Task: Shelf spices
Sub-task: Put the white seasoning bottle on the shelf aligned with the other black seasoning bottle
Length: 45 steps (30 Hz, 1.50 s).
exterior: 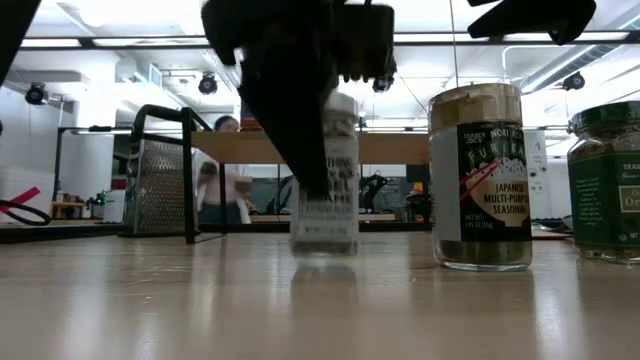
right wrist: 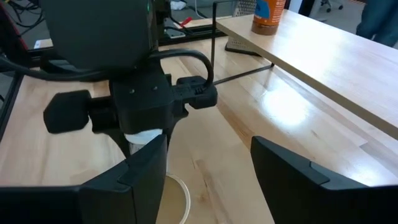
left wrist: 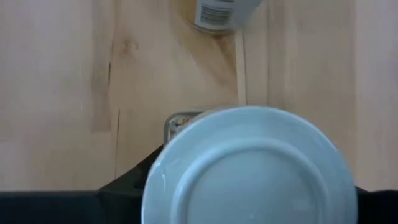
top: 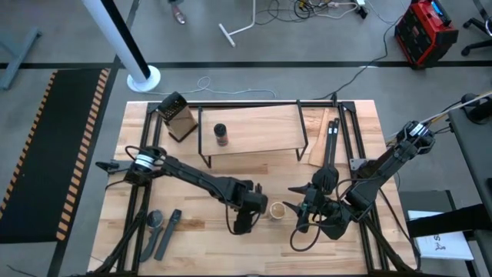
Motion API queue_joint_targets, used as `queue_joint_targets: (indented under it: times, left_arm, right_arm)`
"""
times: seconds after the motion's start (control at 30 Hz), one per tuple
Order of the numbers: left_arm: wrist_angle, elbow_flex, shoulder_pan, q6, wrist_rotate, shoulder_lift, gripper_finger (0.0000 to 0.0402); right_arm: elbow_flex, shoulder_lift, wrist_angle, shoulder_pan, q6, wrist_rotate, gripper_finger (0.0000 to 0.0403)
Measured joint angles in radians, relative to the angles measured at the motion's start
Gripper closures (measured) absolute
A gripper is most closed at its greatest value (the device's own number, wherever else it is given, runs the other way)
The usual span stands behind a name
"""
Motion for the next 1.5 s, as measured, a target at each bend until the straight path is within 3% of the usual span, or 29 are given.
queue_joint_targets:
  times: [0.17, 0.4, 0.7, 0.8, 0.93, 1.1, 1.5]
  left_arm:
    - [-0.096, 0.059, 0.019, 0.021, -0.002, -0.039, 0.0221]
    - [-0.362, 0.321, 0.074, 0.123, -0.182, -0.067, 0.0221]
    - [-0.56, 0.602, 0.238, 0.244, -0.191, -0.085, 0.0221]
    - [-0.65, 0.652, 0.327, 0.264, -0.146, -0.09, 0.0221]
    - [-0.685, 0.662, 0.427, 0.265, -0.073, -0.09, 0.0221]
    - [-0.679, 0.633, 0.49, 0.31, -0.061, -0.09, 0.0221]
    - [-0.586, 0.418, 0.551, 0.377, -0.065, -0.112, 0.0221]
  right_arm:
    - [0.0, 0.0, 0.0, 0.0, 0.0, 0.0, 0.0185]
    - [-0.001, 0.0, 0.0, 0.0, 0.002, 0.0, 0.0182]
    - [-0.001, 0.0, 0.0, 0.0, 0.008, 0.0, 0.0194]
    - [-0.001, 0.001, 0.0, 0.0, 0.008, -0.001, 0.0191]
    - [-0.001, 0.001, 0.0, 0.0, 0.008, 0.0, 0.0184]
    - [-0.001, 0.001, 0.0, 0.0, 0.008, -0.001, 0.0181]
    - [-0.001, 0.002, 0.0, 0.005, 0.009, -0.005, 0.019]
